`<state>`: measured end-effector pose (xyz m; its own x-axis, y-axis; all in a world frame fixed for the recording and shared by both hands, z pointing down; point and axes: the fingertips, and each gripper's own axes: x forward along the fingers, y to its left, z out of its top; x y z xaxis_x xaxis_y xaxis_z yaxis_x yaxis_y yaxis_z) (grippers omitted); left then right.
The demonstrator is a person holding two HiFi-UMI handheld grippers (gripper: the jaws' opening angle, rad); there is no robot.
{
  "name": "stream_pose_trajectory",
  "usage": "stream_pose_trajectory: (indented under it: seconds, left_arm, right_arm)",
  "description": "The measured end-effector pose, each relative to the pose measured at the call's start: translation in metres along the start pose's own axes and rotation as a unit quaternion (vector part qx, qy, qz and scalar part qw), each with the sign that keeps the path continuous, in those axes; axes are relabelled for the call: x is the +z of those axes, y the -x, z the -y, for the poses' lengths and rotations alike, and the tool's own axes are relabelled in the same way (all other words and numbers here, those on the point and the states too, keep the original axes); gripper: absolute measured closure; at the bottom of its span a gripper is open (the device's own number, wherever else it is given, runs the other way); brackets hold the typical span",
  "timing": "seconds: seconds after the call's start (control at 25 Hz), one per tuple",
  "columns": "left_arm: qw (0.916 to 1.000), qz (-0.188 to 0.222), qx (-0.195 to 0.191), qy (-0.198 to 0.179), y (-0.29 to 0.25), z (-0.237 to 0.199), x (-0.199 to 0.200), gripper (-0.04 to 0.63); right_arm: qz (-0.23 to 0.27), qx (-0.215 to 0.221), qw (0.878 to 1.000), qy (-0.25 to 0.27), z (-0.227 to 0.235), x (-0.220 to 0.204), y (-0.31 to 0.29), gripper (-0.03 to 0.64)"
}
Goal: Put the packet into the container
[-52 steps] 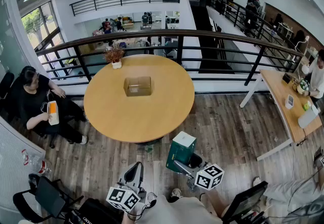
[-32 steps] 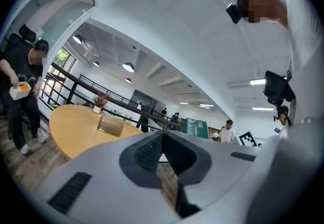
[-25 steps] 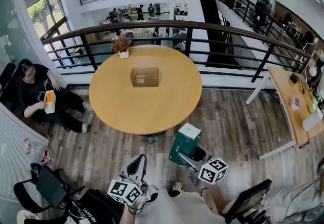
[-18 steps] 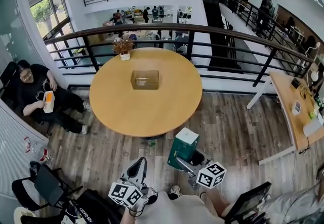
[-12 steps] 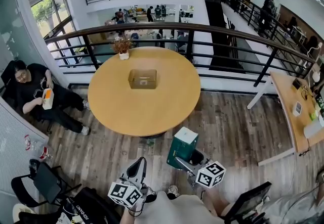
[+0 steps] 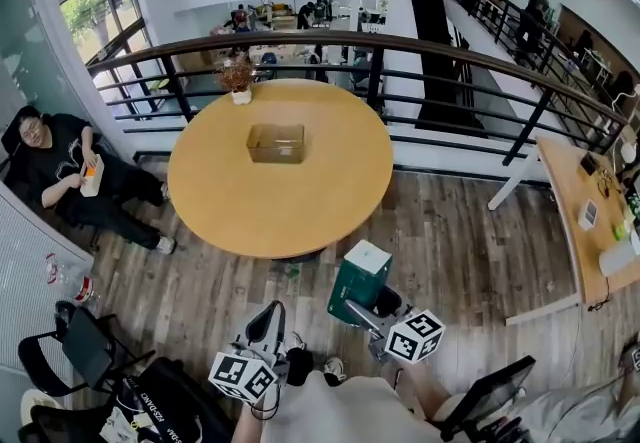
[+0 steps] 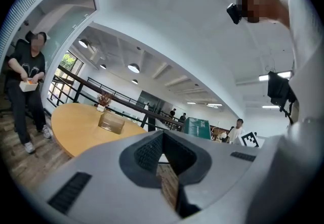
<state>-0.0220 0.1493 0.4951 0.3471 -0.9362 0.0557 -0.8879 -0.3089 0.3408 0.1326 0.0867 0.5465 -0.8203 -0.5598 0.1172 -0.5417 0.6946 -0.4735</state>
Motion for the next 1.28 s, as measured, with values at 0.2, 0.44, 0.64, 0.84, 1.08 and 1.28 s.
stream_pose_trajectory:
  seconds: [0.2, 0.44, 0.64, 0.84, 1.08, 1.28]
  left_arm:
    - [0.9999, 0.002, 0.012, 0.006, -0.005, -0.010, -0.001, 0.591]
    - [0.9999, 0.008, 0.005, 0.009, -0.025, -0.022, 0.002, 0.591]
    - [0.9999, 0.008, -0.001, 0.012, -0.048, -0.034, 0.006, 0.591]
    - [0.9998, 0.011, -0.007, 0.016, -0.074, -0.053, 0.020, 0.591]
    - [0.9998, 0.013, -0.006, 0.016, -0.106, -0.086, 0.038, 0.591]
    - [0.9999, 0.005, -0.009, 0.006, -0.129, -0.114, 0.057, 0.591]
  right_arm:
    - [-0.010, 0.008, 1.000, 0.016, -0.001, 0.001, -0.012, 0.249]
    - [-0.009, 0.005, 1.000, 0.024, 0.009, 0.010, -0.027, 0.249]
    - [-0.009, -0.003, 1.000, 0.024, 0.025, 0.019, -0.043, 0.249]
    - [-0.009, -0.002, 1.000, 0.017, 0.039, 0.032, -0.070, 0.249]
    - [-0.017, 0.005, 1.000, 0.017, 0.050, 0.044, -0.112, 0.249]
    - [-0.018, 0.002, 1.000, 0.018, 0.055, 0.063, -0.148, 0.249]
